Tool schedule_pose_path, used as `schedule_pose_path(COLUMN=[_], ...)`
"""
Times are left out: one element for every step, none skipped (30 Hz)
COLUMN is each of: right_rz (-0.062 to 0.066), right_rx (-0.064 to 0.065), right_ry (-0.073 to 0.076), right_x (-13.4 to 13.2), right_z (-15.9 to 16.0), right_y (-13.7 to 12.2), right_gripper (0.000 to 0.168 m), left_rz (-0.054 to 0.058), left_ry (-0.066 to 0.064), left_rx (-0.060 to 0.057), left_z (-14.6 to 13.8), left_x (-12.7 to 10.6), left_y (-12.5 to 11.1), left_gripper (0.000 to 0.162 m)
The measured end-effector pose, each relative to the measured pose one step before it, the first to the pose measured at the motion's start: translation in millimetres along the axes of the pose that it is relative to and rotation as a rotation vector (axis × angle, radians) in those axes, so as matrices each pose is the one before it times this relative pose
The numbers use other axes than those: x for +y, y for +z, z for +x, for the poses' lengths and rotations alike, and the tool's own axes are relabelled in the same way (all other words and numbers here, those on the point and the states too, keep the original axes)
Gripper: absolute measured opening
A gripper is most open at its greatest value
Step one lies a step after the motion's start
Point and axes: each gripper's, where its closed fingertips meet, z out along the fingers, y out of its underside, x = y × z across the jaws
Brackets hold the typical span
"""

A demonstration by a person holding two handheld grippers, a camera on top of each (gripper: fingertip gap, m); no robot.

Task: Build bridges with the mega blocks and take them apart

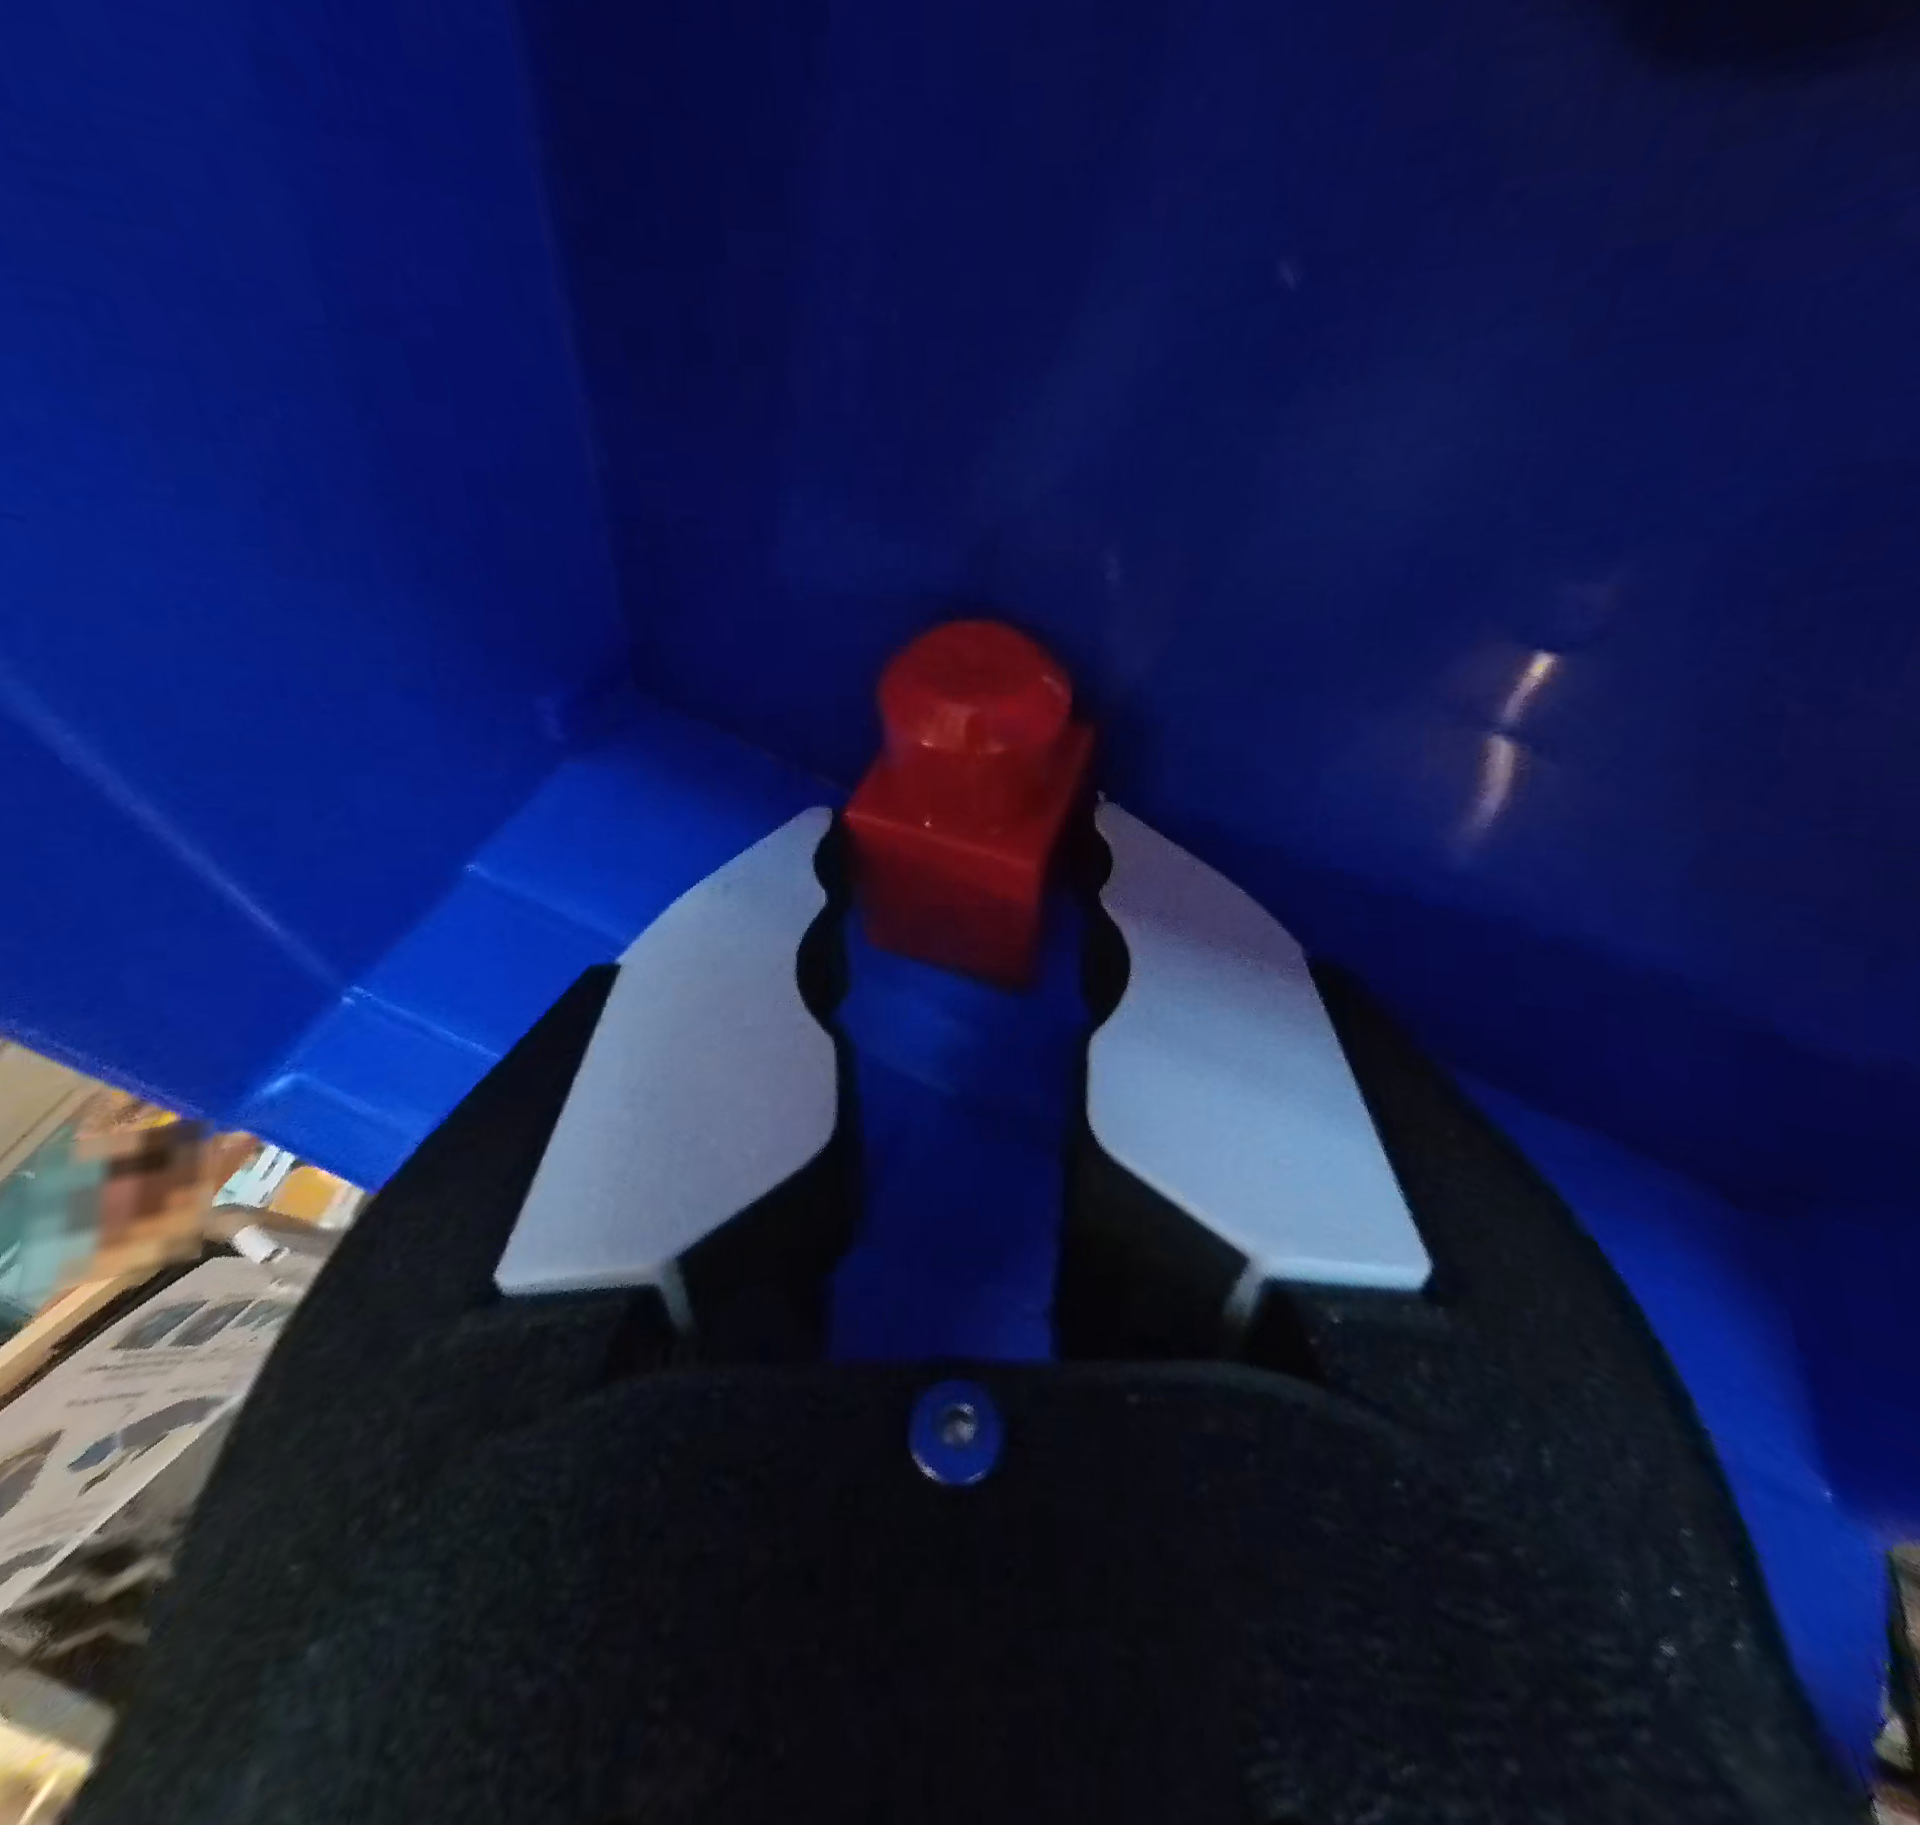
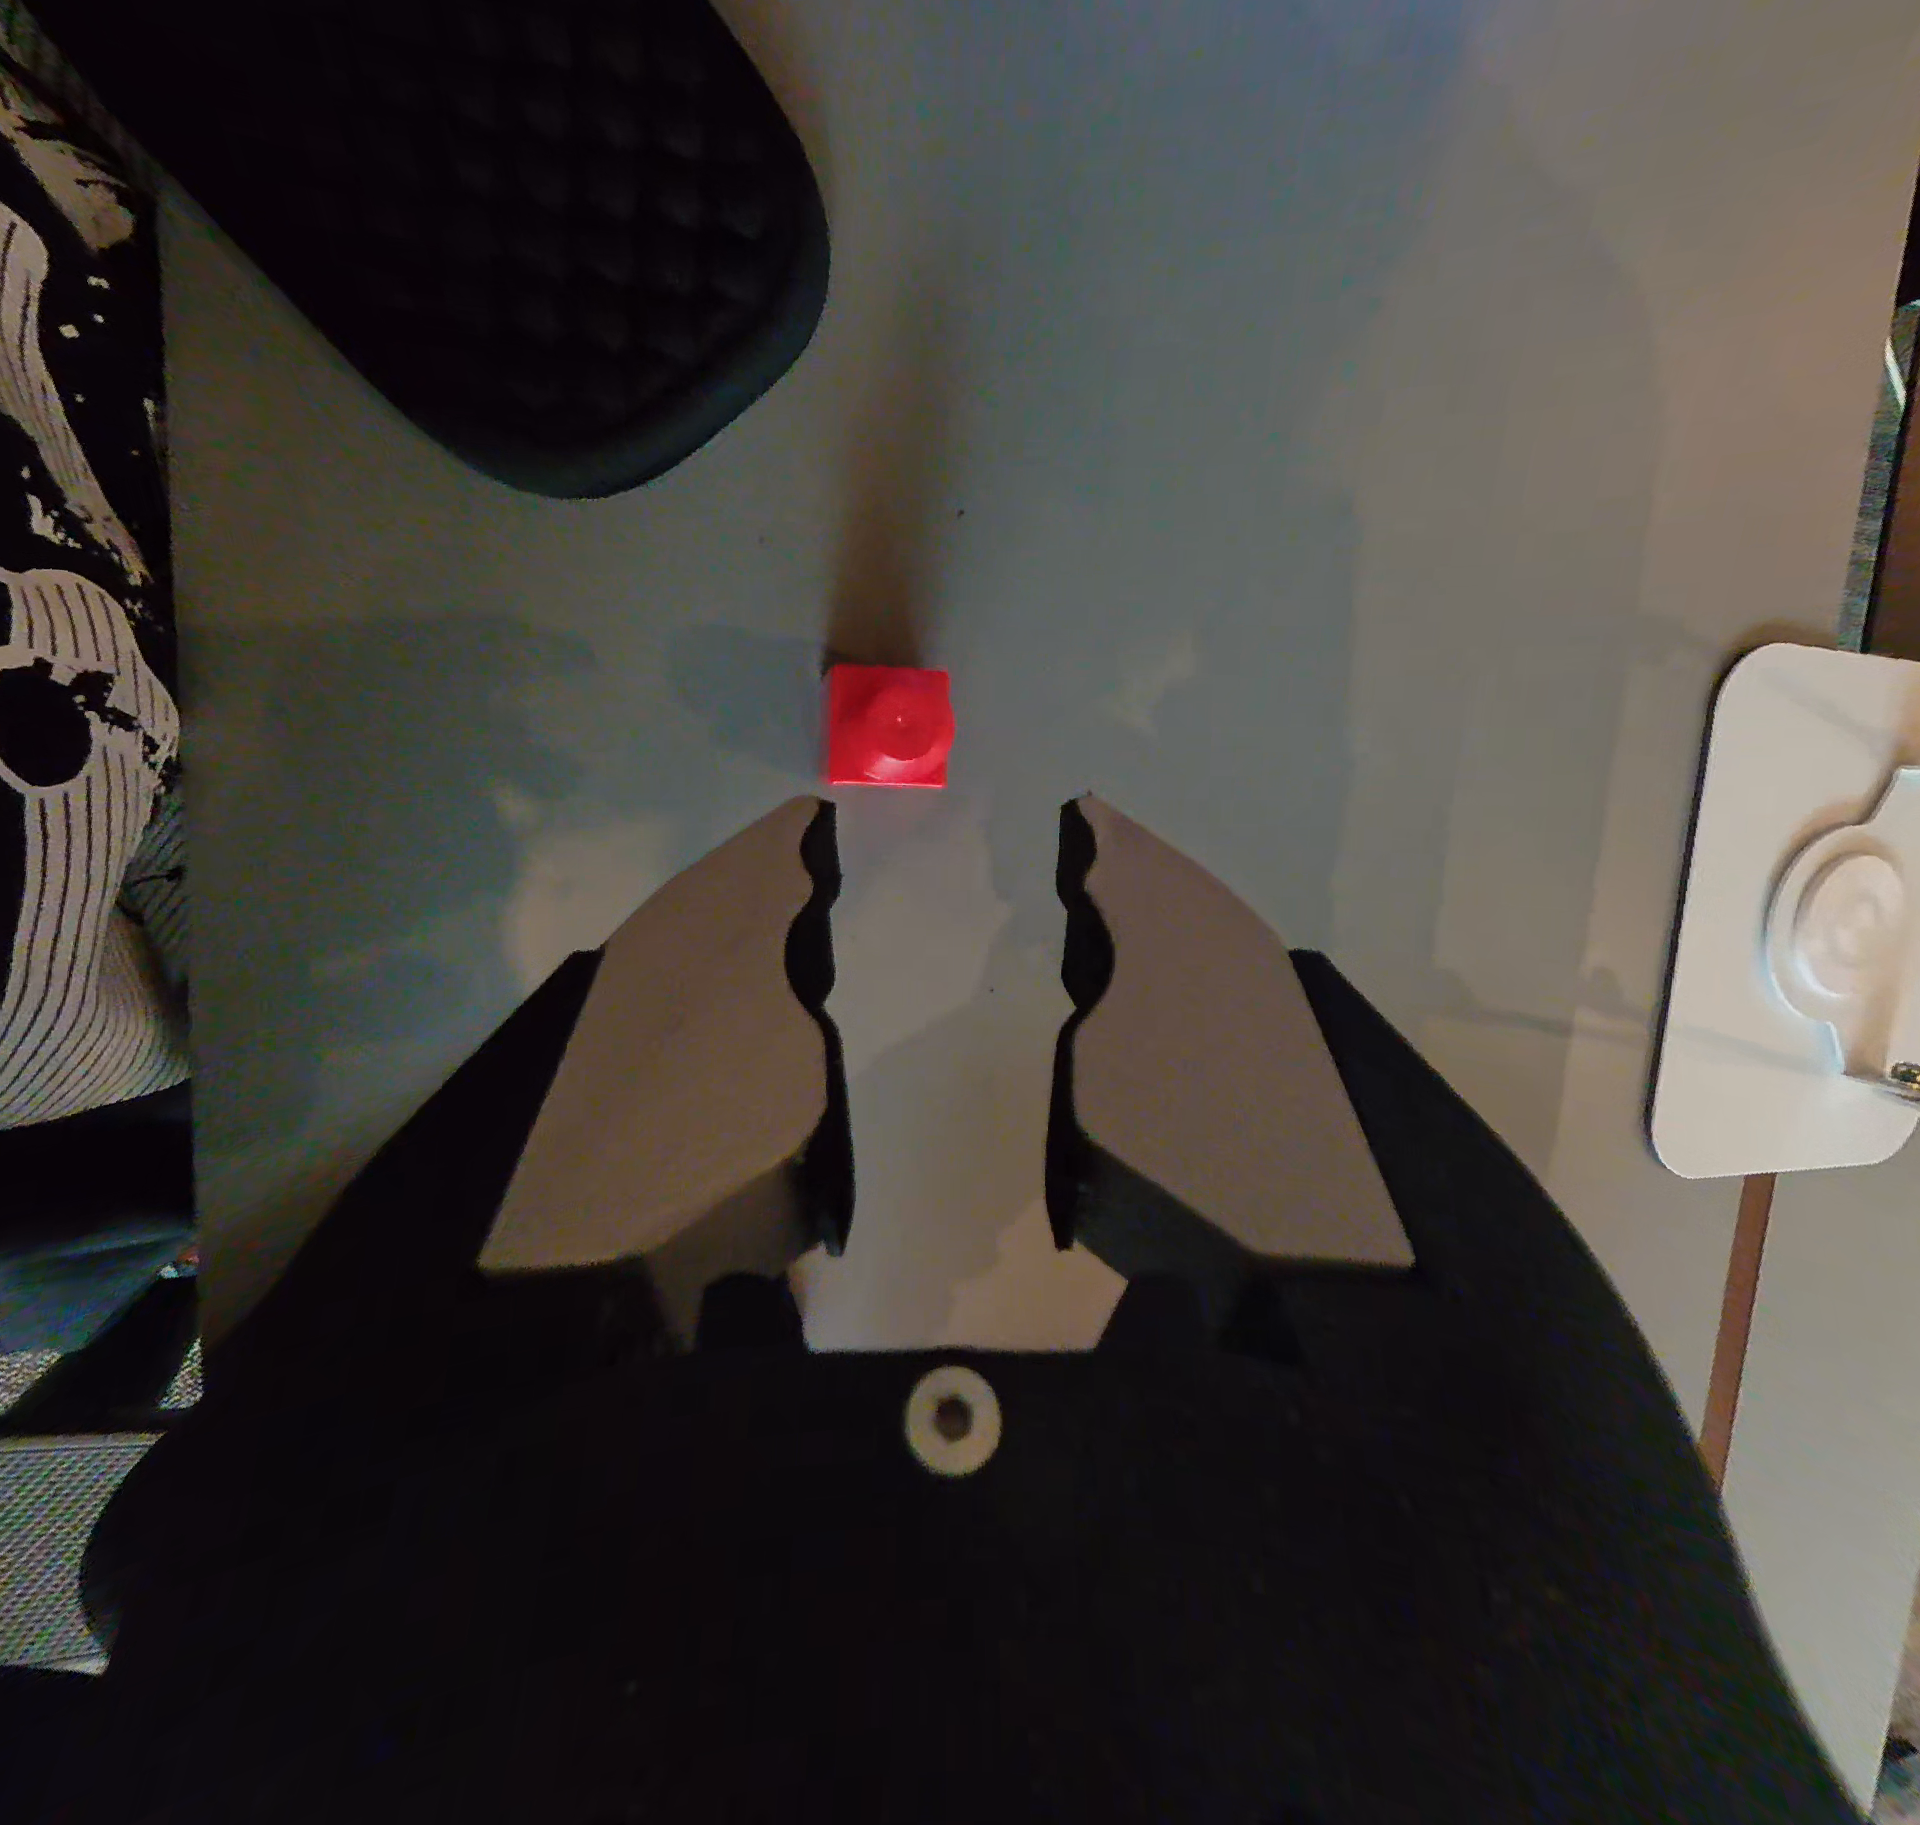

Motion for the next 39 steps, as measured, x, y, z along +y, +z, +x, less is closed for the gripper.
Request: schedule_pose_path(right_rz=[0.0008, 0.0039, 0.0069, 0.0098, 0.0117, 0.0105, 0.0110, 0.0125, 0.0147, 0.0163, 0.0163, 0.0148, 0.0132, 0.0127, 0.0136, 0.0139, 0.0138, 0.0149, 0.0137, 0.0135, 0.0137, 0.0155, 0.0165, 0.0153, 0.0130, 0.0114, 0.0111, 0.0117, 0.0098, 0.0056, -0.0011, -0.0080, -0.0092, -0.0127, -0.0160, -0.0186, -0.0183, -0.0115, -0.0068], right_rx=[0.0011, 0.0001, -0.0010, -0.0013, -0.0017, -0.0019, 0.0001, 0.0014, 0.0009, -0.0006, -0.0012, 0.0009, 0.0036, 0.0068, 0.0109, 0.0090, 0.0051, 0.0062, 0.0087, 0.0098, 0.0077, 0.0040, 0.0008, 0.0000, -0.0027, -0.0007, 0.0017, 0.0016, -0.0024, -0.0028, -0.0031, -0.0070, -0.0121, -0.0133, -0.0096, -0.0061, -0.0024, -0.0002, -0.0047], right_ry=[0.0005, 0.0017, 0.0028, 0.0035, 0.0042, 0.0053, 0.0050, 0.0048, 0.0041, 0.0022, 0.0005, 0.0001, -0.0016, -0.0035, -0.0027, -0.0017, -0.0045, -0.0074, -0.0083, -0.0078, -0.0060, -0.0041, -0.0032, -0.0036, -0.0057, -0.0077, -0.0079, -0.0072, -0.0071, -0.0083, -0.0087, -0.0096, -0.0110, -0.0118, -0.0114, -0.0100, -0.0087, -0.0060, -0.0028], right_x=[0.45, 0.02, -0.49, -0.95, -1.34, -1.41, -1.79, -2.46, -3.09, -3.73, -4.01, -4.30, -4.36, -4.76, -5.28, -5.73, -6.02, -6.43, -6.58, -6.53, -6.42, -6.47, -6.41, -5.83, -5.33, -4.62, -4.37, -4.07, -3.50, -2.55, -1.07, 0.42, 1.02, 1.93, 2.62, 3.27, 3.26, 2.34, 1.57], right_z=[-0.05, -0.04, -0.05, 0.34, 0.54, 0.73, 1.29, 1.47, 1.45, 1.26, 1.15, 1.49, 1.88, 2.22, 2.99, 2.91, 2.30, 2.48, 2.95, 3.14, 2.89, 2.32, 1.51, 1.11, 0.12, -0.14, -0.39, -1.02, -1.92, -2.37, -2.68, -3.51, -4.55, -4.78, -4.24, -3.52, -2.51, -1.75, -2.01], right_y=[0.08, -0.09, -0.11, -0.09, 0.08, 0.18, 0.11, 0.13, -0.23, -0.35, -0.57, -0.94, -1.12, -1.24, -1.42, -1.37, -1.32, -1.46, -1.37, -1.47, -1.20, -0.89, -0.39, 0.05, 0.27, 0.41, 0.53, 0.81, 1.40, 1.99, 2.57, 2.76, 2.98, 2.88, 2.66, 1.98, 1.36, 1.06, 0.66], right_gripper=[0.041, 0.041, 0.041, 0.040, 0.040, 0.040, 0.040, 0.040, 0.040, 0.040, 0.040, 0.040, 0.040, 0.040, 0.040, 0.040, 0.040, 0.041, 0.042, 0.043, 0.043, 0.043, 0.043, 0.044, 0.045, 0.045, 0.045, 0.045, 0.045, 0.045, 0.045, 0.045, 0.045, 0.045, 0.045, 0.045, 0.045, 0.044, 0.044], left_rz=[0.0196, 0.0342, 0.0441, 0.0495, 0.0570, 0.0688, 0.0751, 0.0751, 0.0739, 0.0714, 0.0662, 0.0576, 0.0479, 0.0434, 0.0469, 0.0487, 0.0476, 0.0467, 0.0448, 0.0416, 0.0416, 0.0383, 0.0343, 0.0256, 0.0109, 0.0026, 0.0025, 0.0057, 0.0120, 0.0132, 0.0086, 0.0083, 0.0063, 0.0036, 0.0005, -0.0019, 0.0017, 0.0047, 0.0043], left_ry=[-0.0146, -0.0219, -0.0241, -0.0254, -0.0274, -0.0297, -0.0299, -0.0254, -0.0179, -0.0131, -0.0101, -0.0079, -0.0046, -0.0030, -0.0066, -0.0121, -0.0120, -0.0068, -0.0060, -0.0060, -0.0028, -0.0024, -0.0037, -0.0004, 0.0074, 0.0119, 0.0101, 0.0064, 0.0032, 0.0033, 0.0012, -0.0040, -0.0047, -0.0017, -0.0016, 0.0020, 0.0045, -0.0012, -0.0030], left_rx=[0.0050, 0.0024, -0.0092, -0.0178, -0.0201, -0.0185, -0.0174, -0.0171, -0.0142, -0.0110, -0.0088, -0.0090, -0.0106, -0.0115, -0.0087, -0.0009, 0.0057, 0.0083, 0.0110, 0.0174, 0.0229, 0.0224, 0.0187, 0.0207, 0.0174, 0.0088, 0.0114, 0.0212, 0.0235, 0.0217, 0.0160, 0.0112, 0.0167, 0.0178, 0.0085, 0.0068, 0.0089, 0.0060, 0.0066], left_z=[1.37, 1.44, 0.16, -0.59, -0.54, 0.13, 0.61, 1.27, 2.19, 3.28, 3.74, 3.94, 3.92, 4.08, 4.67, 6.04, 7.65, 8.69, 9.53, 10.88, 12.19, 12.49, 12.30, 12.84, 12.82, 11.64, 11.85, 12.84, 12.71, 11.66, 9.90, 8.17, 8.09, 7.62, 5.51, 4.79, 4.48, 3.50, 3.09], left_x=[-1.42, -2.82, -3.38, -3.89, -5.06, -7.31, -9.58, -11.04, -12.36, -13.44, -13.77, -13.49, -13.02, -13.31, -14.45, -15.41, -15.85, -16.03, -15.71, -15.10, -14.60, -13.63, -12.54, -10.75, -7.76, -6.01, -5.35, -5.25, -5.50, -5.27, -4.26, -3.92, -3.22, -2.17, -1.48, -0.67, -0.88, -1.15, -1.18], left_y=[-1.97, -3.36, -4.88, -6.56, -8.12, -9.56, -10.71, -11.19, -11.23, -10.72, -9.96, -9.09, -8.25, -7.72, -6.98, -6.04, -5.12, -4.00, -2.66, -1.43, -0.26, 0.87, 2.06, 3.14, 4.12, 4.58, 5.04, 5.07, 5.50, 5.50, 5.27, 4.88, 4.64, 4.07, 3.55, 3.05, 2.64, 2.40, 2.14], left_gripper=[0.042, 0.041, 0.041, 0.040, 0.040, 0.040, 0.040, 0.041, 0.041, 0.040, 0.040, 0.040, 0.040, 0.040, 0.040, 0.040, 0.040, 0.040, 0.040, 0.040, 0.040, 0.040, 0.039, 0.039, 0.039, 0.039, 0.039, 0.040, 0.040, 0.040, 0.040, 0.040, 0.040, 0.040, 0.040, 0.040, 0.040, 0.040, 0.040])
